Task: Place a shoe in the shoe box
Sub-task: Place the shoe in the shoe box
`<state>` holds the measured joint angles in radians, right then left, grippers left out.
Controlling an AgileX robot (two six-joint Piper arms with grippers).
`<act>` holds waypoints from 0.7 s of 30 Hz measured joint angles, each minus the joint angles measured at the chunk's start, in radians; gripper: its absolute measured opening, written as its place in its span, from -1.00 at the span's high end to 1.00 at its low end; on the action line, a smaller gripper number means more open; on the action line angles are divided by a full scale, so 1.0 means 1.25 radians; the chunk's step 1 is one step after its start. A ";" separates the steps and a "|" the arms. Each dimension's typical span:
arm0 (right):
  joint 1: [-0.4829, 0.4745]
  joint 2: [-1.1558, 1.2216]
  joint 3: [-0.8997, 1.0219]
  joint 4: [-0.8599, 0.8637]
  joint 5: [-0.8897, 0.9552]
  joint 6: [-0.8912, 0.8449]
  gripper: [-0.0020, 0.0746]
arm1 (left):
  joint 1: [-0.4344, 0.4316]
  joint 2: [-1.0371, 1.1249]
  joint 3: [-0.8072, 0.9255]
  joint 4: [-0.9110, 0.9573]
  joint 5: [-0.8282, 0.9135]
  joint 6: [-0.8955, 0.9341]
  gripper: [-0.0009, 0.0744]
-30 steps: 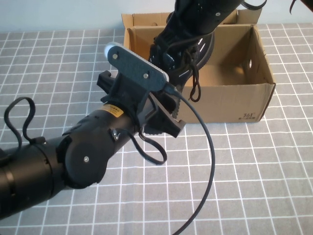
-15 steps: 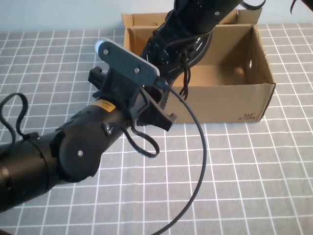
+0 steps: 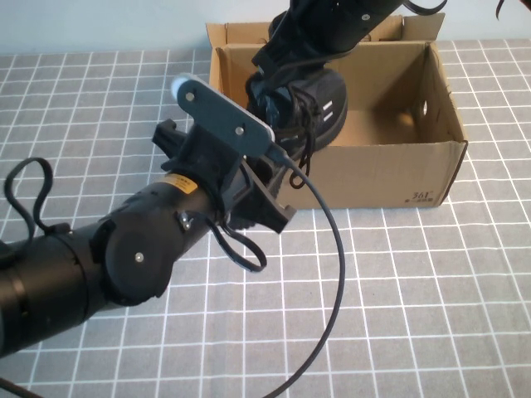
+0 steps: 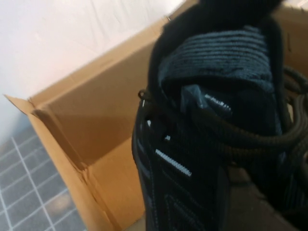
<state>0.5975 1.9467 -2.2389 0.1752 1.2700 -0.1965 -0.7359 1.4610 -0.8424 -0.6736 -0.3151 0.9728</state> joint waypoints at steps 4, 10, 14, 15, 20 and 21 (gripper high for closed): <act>0.000 0.000 0.000 0.000 0.000 0.003 0.36 | 0.000 0.001 0.000 0.000 0.007 0.002 0.52; 0.000 -0.018 0.000 -0.008 0.000 0.003 0.35 | 0.002 0.001 -0.003 0.000 0.017 0.023 0.52; 0.000 -0.053 0.000 -0.043 0.000 0.014 0.49 | 0.032 0.001 -0.055 0.000 0.128 0.030 0.52; 0.000 -0.065 0.000 -0.058 0.000 0.024 0.55 | 0.043 0.001 -0.077 0.000 0.172 0.030 0.52; 0.000 -0.119 0.000 -0.120 0.000 0.041 0.86 | 0.113 0.001 -0.196 0.012 0.379 0.030 0.52; 0.000 -0.128 0.000 -0.126 0.000 0.043 0.91 | 0.131 0.001 -0.222 0.015 0.416 0.031 0.52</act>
<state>0.5975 1.7864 -2.2389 0.0179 1.2700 -0.1432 -0.5717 1.4623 -1.1205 -0.6553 0.2046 1.0120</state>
